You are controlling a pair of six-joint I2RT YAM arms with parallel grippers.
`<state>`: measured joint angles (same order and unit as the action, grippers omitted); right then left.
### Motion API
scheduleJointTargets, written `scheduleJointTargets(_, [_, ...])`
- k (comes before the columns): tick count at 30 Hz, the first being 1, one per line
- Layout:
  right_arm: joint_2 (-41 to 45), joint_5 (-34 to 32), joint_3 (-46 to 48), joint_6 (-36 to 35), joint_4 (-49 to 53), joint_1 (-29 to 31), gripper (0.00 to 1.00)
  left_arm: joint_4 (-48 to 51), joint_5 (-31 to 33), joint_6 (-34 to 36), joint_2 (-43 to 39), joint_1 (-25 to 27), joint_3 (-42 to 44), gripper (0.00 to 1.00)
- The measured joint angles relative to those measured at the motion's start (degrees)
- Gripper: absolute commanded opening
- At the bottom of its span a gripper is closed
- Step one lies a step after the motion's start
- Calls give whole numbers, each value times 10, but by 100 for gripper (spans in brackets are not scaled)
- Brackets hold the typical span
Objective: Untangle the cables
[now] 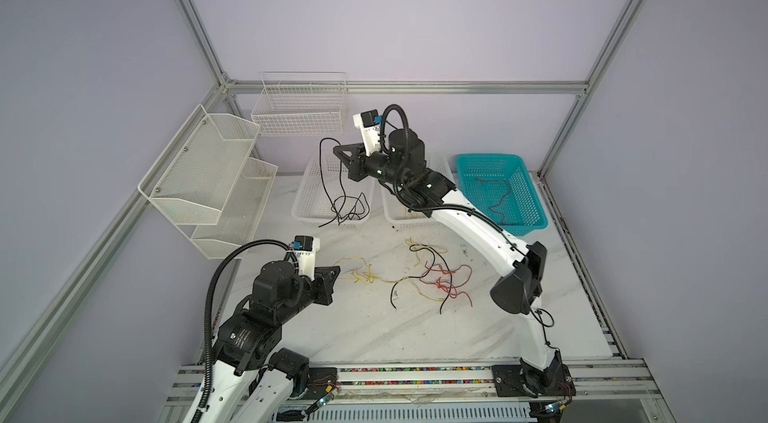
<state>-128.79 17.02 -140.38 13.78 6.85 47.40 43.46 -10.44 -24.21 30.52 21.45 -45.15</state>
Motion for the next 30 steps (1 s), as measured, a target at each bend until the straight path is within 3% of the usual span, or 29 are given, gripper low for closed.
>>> scheduleJointTargets(4, [-119,-1,-131,-1,32,-10,0,-1,10,0,3,37,0,0])
scheduleJointTargets(19, [-161,-47,-135,10,16,-51,0,-1,33,-1,-13,60,0,0])
scheduleJointTargets(22, [-180,-54,-135,5,32,-49,16,-1,33,-1,-13,60,0,0])
scheduleJointTargets(25, [-194,-68,-126,-4,65,-49,39,-1,33,-1,-13,60,0,0])
scheduleJointTargets(30, [-192,-89,-94,-34,107,-49,53,-1,34,-1,-13,60,0,0])
